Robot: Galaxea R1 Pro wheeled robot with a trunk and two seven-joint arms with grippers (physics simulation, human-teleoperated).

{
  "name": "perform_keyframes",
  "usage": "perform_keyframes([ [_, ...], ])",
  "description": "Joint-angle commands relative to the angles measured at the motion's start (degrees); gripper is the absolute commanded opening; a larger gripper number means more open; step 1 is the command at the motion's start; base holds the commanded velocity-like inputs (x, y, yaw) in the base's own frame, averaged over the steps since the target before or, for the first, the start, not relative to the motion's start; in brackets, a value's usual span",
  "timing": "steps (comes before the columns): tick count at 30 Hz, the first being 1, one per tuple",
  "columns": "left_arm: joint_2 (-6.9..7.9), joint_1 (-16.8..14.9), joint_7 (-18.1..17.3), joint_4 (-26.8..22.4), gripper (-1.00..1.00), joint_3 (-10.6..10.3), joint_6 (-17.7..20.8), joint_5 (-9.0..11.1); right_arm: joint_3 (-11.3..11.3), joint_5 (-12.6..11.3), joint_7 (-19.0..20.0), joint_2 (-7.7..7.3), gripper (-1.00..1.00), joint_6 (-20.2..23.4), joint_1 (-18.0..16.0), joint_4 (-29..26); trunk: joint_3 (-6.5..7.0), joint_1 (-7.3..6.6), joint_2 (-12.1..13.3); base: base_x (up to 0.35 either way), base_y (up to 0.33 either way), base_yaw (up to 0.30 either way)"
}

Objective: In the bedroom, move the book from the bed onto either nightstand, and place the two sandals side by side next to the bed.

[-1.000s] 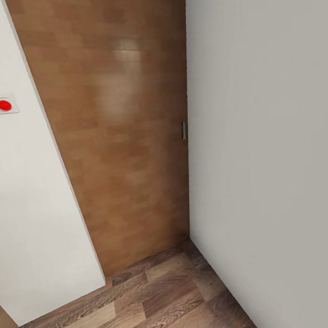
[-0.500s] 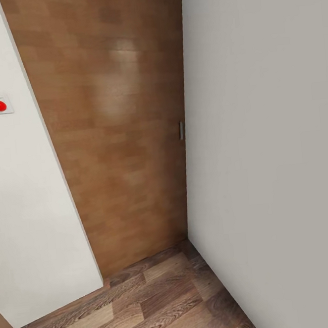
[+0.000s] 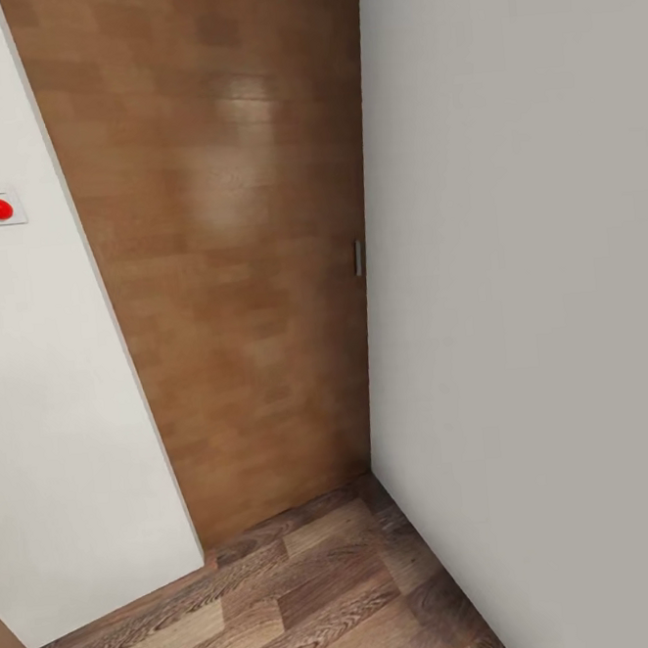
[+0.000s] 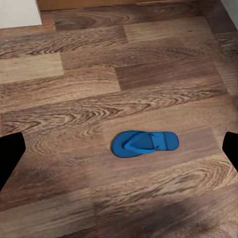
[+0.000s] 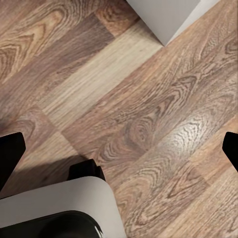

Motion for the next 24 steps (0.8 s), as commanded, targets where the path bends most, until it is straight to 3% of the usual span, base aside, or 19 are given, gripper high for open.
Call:
perform_keyframes([
  [1, -0.02, 0.0, 0.0, 0.0, 1.0, 0.0, -0.1, 0.3, 0.2, -0.6, 0.0, -0.01, 1.0, -0.2, 0.0, 0.0, -0.06, 0.0, 0.0, 0.0, 0.0, 0.0],
  [19, 0.04, -0.6, 0.1, -2.3, 1.0, 0.1, 0.7, 0.7, 0.2, -0.9, 0.0, 0.11, 1.0, -0.3, 0.0, 0.0, -0.06, 0.0, 0.0, 0.0, 0.0, 0.0],
  [22, -0.19, -1.0, 0.2, -6.9, 1.0, 0.1, 4.5, 0.7, 0.1, -0.9, 0.0, 0.09, 1.0, -0.2, 0.0, 0.0, -0.06, 0.0, 0.0, 0.0, 0.0, 0.0],
  [23, -0.55, -1.4, 0.3, -10.4, 1.0, 0.1, 8.7, 0.7, 0.1, -0.9, 0.0, 0.09, 1.0, -0.3, 0.0, 0.0, -0.06, 0.0, 0.0, 0.0, 0.0, 0.0],
  [24, -1.15, -2.1, 0.3, -16.8, 1.0, 0.1, 16.8, 0.8, 0.0, -0.9, 0.0, 0.09, 1.0, -0.3, 0.0, 0.0, -0.06, 0.0, 0.0, 0.0, 0.0, 0.0],
])
